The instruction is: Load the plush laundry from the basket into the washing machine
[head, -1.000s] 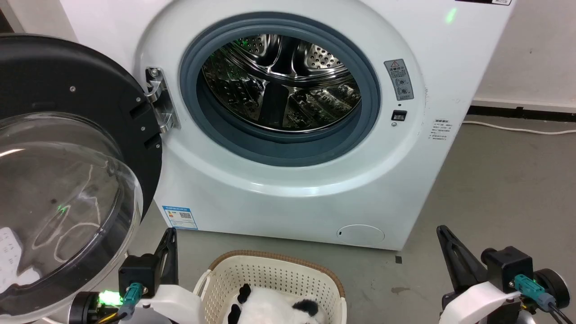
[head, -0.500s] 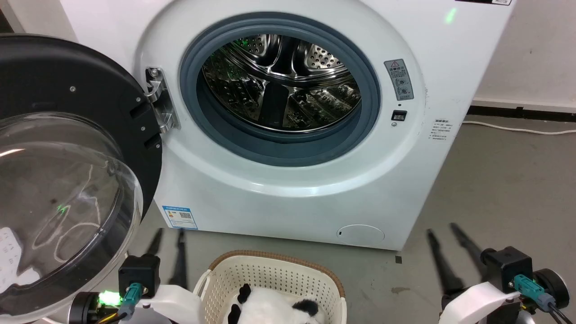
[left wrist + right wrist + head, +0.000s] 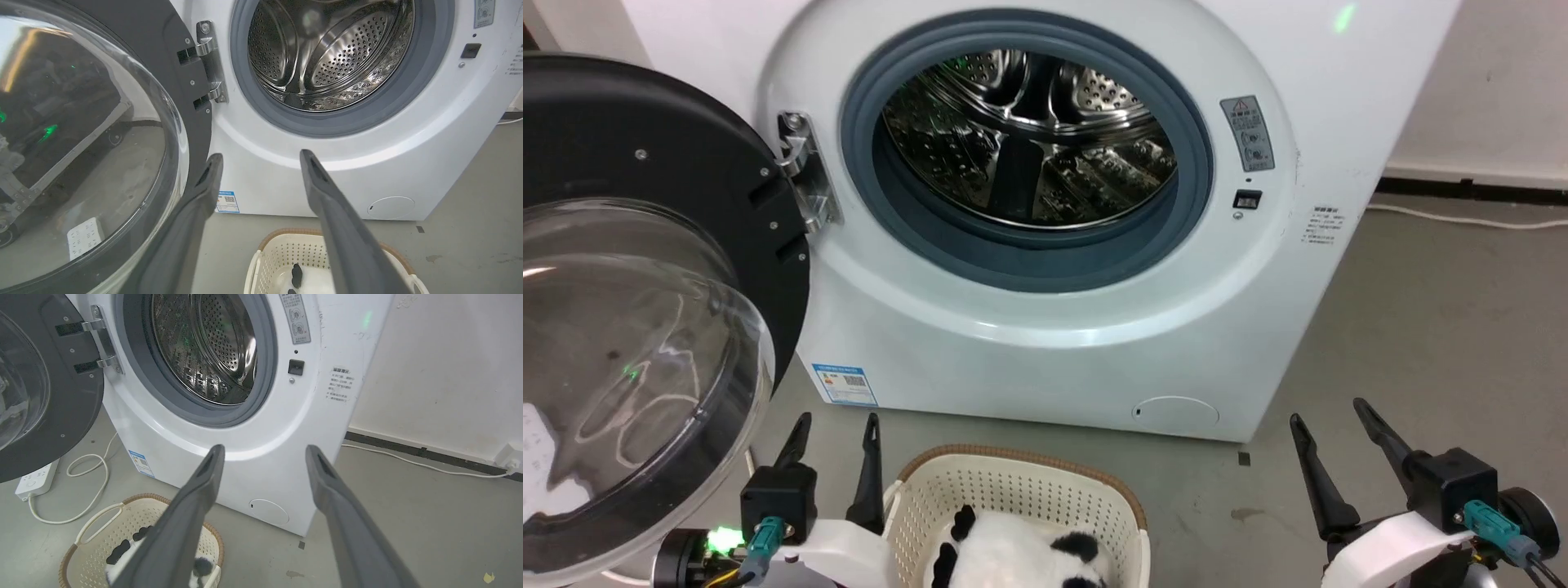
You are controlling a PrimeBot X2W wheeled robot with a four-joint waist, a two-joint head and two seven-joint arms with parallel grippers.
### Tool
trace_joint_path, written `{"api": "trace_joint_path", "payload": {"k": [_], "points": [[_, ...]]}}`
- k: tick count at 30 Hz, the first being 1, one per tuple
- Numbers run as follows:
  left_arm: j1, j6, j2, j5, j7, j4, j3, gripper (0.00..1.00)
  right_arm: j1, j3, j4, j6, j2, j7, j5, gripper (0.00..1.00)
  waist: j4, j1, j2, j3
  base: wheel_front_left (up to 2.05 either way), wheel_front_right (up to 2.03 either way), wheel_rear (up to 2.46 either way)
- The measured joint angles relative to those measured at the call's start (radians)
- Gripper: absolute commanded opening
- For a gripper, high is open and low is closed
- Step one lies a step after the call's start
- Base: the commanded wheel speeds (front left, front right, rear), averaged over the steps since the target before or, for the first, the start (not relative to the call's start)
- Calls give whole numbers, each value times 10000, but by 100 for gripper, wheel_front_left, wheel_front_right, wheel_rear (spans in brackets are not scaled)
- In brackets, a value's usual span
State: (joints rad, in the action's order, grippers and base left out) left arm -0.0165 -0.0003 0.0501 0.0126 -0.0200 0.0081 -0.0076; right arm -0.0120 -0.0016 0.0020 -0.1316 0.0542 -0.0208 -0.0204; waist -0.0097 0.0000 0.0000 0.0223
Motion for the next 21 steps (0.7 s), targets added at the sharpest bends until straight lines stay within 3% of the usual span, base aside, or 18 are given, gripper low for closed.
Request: {"api": "trace_joint_path", "payload": {"k": [21], "points": [[837, -299, 525, 433, -337, 1641, -483, 100, 260, 169, -211, 0, 0, -443, -412, 100, -553, 1, 0, 1576, 0, 0, 0]]}}
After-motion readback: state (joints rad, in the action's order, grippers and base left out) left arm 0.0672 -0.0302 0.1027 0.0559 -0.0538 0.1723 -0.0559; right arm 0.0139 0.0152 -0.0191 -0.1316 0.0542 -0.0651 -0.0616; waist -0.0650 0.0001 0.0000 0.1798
